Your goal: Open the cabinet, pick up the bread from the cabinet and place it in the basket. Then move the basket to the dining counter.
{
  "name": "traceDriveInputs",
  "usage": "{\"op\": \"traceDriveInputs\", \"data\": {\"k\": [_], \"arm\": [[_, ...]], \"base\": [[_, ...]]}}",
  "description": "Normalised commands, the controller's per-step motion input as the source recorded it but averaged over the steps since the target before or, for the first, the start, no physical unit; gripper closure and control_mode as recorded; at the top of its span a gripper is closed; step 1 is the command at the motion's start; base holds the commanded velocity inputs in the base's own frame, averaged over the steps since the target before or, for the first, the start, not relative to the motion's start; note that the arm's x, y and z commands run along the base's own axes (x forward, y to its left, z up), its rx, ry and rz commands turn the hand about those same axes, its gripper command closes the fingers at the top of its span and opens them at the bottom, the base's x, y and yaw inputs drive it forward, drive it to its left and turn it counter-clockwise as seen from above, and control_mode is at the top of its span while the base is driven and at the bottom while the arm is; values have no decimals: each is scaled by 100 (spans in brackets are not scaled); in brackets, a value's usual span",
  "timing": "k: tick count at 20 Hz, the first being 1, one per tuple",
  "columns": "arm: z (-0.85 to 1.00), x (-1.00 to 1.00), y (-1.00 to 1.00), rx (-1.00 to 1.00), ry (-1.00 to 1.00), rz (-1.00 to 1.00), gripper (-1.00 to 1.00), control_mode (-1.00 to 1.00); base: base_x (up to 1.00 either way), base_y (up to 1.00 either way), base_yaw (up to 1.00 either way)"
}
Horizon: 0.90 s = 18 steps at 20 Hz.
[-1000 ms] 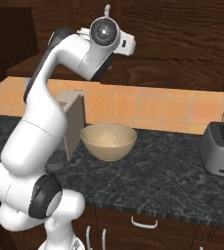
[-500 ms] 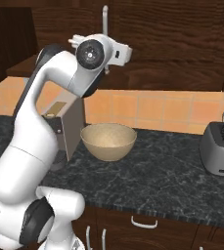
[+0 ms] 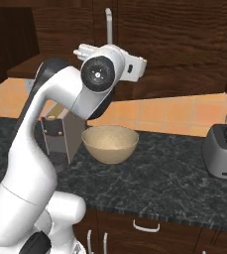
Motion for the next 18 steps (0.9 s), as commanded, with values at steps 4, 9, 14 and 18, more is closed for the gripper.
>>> {"op": "traceDriveInputs", "data": {"k": [4, 9, 14, 18], "arm": [[1, -100, -100, 0, 1, -4, 100, -100], [2, -100, -100, 0, 6, -4, 100, -100], [-42, -52, -25, -14, 8, -13, -100, -100], [-53, 8, -16, 0, 0, -7, -100, -100]], "base": [[0, 0, 0], [0, 0, 0], [0, 0, 0], [0, 0, 0]]}}
